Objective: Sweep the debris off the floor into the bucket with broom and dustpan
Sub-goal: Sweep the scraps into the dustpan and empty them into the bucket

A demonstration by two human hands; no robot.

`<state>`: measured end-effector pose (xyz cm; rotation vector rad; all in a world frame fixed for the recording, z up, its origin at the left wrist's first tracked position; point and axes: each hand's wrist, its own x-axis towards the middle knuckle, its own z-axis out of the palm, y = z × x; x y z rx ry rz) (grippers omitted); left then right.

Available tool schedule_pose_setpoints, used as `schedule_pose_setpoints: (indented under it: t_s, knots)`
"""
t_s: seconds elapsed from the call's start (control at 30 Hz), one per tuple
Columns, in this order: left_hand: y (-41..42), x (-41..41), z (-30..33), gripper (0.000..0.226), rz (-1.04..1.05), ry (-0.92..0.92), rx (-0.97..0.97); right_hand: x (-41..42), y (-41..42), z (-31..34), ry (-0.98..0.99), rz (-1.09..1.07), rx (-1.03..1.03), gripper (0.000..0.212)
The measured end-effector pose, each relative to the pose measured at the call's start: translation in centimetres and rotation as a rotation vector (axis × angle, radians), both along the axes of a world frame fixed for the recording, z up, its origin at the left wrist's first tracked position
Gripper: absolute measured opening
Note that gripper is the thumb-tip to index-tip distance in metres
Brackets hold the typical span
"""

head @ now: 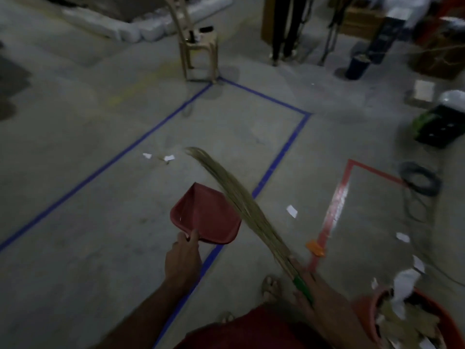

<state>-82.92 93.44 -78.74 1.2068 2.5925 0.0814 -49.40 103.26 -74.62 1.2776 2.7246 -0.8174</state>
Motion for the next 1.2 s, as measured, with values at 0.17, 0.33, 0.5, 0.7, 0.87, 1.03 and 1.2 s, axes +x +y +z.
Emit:
schedule_pose_setpoints:
  t_s: [0.17, 0.33, 0.5, 0.7, 0.87, 1.03, 1.2]
  knots:
    - [1.1, -4.1, -0.1, 0.037, 0.165, 0.01, 0.065, -7.5, 5.5, 0.1, -0.057, 0.142, 0.054, 0.075]
    - [4.5, -9.5, -0.2, 0.028, 0.267, 0.092, 0.141, -15.8, 12.6, -0.4, -0.047, 0.266, 0.015, 0.071]
    - [8.1, -14.7, 0.4, 0.03, 0.387, 0.144, 0.059, -23.0, 21.0, -1.1, -0.016, 0.338, 0.056, 0.084]
    - [11.6, -19.0, 1.2, 0.038, 0.525, 0.156, 0.037, -29.7, 30.1, 0.2, -0.008, 0.382, 0.075, 0.075]
    - [13.9, -22.8, 0.1, 0.04, 0.596, 0.087, 0.013, -34.9, 34.2, 0.0, -0.042, 0.321, 0.036, 0.073]
    - [15.3, -28.7, -1.9, 0.031, 0.627, 0.059, 0.032, -41.5, 38.1, -1.3, -0.093, 0.298, 0.008, 0.08]
    - [16.2, -36.1, -3.6, 0.03, 0.68, 0.007, 0.021, -49.0, 41.2, -1.9, -0.124, 0.285, -0.012, 0.075]
